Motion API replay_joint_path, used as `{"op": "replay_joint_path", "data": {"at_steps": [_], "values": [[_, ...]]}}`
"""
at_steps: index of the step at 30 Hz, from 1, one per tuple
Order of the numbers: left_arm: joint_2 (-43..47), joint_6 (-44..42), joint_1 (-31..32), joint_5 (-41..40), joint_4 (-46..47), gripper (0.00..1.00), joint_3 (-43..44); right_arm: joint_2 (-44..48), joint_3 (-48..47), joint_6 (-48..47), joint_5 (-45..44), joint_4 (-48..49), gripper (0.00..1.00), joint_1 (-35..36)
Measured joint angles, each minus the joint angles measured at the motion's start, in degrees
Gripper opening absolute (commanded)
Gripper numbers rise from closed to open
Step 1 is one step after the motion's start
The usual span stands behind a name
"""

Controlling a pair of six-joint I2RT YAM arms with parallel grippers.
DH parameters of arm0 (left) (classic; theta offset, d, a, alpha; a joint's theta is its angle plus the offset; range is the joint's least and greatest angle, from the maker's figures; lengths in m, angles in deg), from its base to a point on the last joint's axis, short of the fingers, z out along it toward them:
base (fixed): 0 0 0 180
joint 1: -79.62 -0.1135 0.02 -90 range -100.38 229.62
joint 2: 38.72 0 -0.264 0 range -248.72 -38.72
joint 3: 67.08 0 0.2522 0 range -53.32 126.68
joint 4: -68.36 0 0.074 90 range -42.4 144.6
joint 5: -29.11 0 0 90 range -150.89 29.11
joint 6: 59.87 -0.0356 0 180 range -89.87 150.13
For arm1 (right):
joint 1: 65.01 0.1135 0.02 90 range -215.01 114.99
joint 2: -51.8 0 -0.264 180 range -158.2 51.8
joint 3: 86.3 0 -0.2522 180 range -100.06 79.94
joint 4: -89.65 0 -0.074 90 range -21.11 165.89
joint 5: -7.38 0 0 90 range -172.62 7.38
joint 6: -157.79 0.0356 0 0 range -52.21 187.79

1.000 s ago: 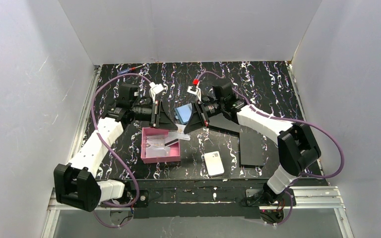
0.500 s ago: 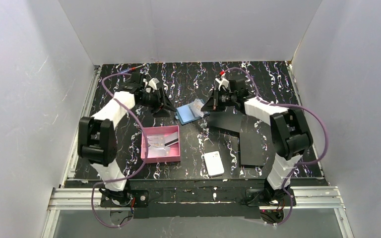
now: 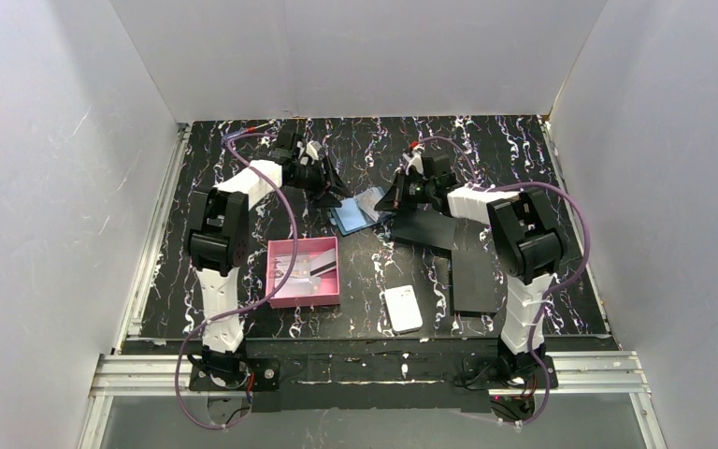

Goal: Put the credit cards into the card holder
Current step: Insert the credit card into the card holder.

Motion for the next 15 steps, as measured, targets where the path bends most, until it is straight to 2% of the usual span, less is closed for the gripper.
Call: {"op": "replay_joint_path", "data": {"at_steps": [4,8,11,15], "values": [[-0.1,4.7,0.3,3.3,5.3,0.56,-1.3,1.0,4.9,7.9,1.5,10.6,0.01,-0.8],[0.6,13.5,0.1,7.0,15.8,0.56,-5.8,-0.1,13.9,29.4,1.4,35.6,0.01,-2.1],[0.7,17.4,0.1,7.5,19.5,0.55,-6.8,-2.9,16.1,42.2,-0.4,50.5,0.01,-1.6],[1.4,22.5,0.1,7.6,25.6,0.49,-8.2,-4.3,16.3,52.6,-3.8,62.2,0.01,0.4]]}}
